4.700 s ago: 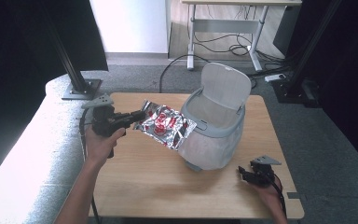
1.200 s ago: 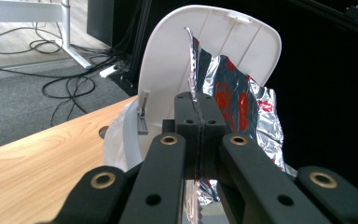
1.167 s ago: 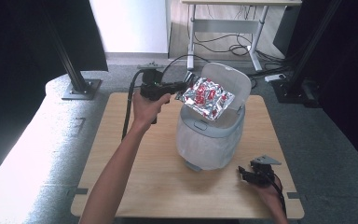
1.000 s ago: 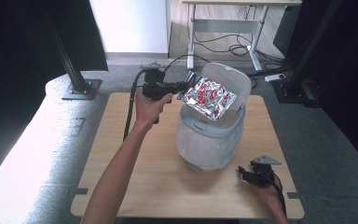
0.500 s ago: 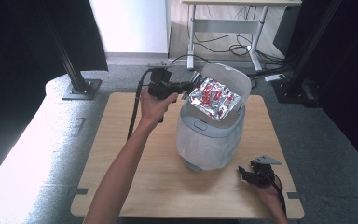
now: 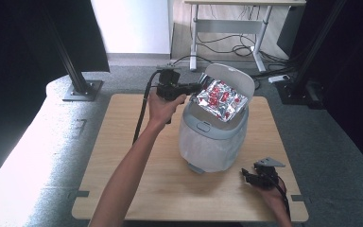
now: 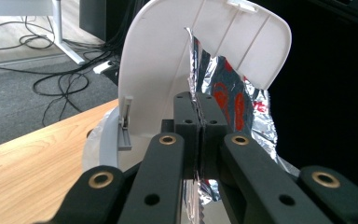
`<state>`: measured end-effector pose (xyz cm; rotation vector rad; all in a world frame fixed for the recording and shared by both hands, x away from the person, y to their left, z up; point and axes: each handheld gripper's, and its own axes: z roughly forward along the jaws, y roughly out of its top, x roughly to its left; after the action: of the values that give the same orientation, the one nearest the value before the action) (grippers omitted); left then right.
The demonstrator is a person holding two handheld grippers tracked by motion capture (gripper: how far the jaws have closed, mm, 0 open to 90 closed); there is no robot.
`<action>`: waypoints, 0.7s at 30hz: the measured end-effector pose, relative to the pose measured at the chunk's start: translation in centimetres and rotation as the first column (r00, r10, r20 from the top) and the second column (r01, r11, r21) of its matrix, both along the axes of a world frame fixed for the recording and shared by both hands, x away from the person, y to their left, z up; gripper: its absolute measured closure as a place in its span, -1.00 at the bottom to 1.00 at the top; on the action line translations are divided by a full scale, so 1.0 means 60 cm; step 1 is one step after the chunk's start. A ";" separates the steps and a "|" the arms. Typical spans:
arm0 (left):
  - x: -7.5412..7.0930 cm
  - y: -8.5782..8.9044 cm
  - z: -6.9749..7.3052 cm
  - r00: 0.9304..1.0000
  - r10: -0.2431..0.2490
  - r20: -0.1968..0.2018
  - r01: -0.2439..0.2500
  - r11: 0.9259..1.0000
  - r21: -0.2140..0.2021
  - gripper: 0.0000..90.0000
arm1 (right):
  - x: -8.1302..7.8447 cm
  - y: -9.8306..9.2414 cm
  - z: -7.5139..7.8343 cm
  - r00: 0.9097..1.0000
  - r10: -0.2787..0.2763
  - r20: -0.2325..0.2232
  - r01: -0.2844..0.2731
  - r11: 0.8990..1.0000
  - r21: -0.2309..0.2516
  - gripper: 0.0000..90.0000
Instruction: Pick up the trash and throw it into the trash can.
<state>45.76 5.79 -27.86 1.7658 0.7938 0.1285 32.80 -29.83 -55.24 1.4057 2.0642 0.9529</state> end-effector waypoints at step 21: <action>-0.017 0.008 0.005 0.999 0.010 0.047 -0.013 0.997 0.076 0.02 | 0.000 0.000 0.000 1.000 0.000 -0.001 0.000 1.000 0.000 -0.17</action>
<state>44.76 6.29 -27.58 1.8237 0.7746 0.2091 32.80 -29.82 -55.24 1.4065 2.0644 0.9526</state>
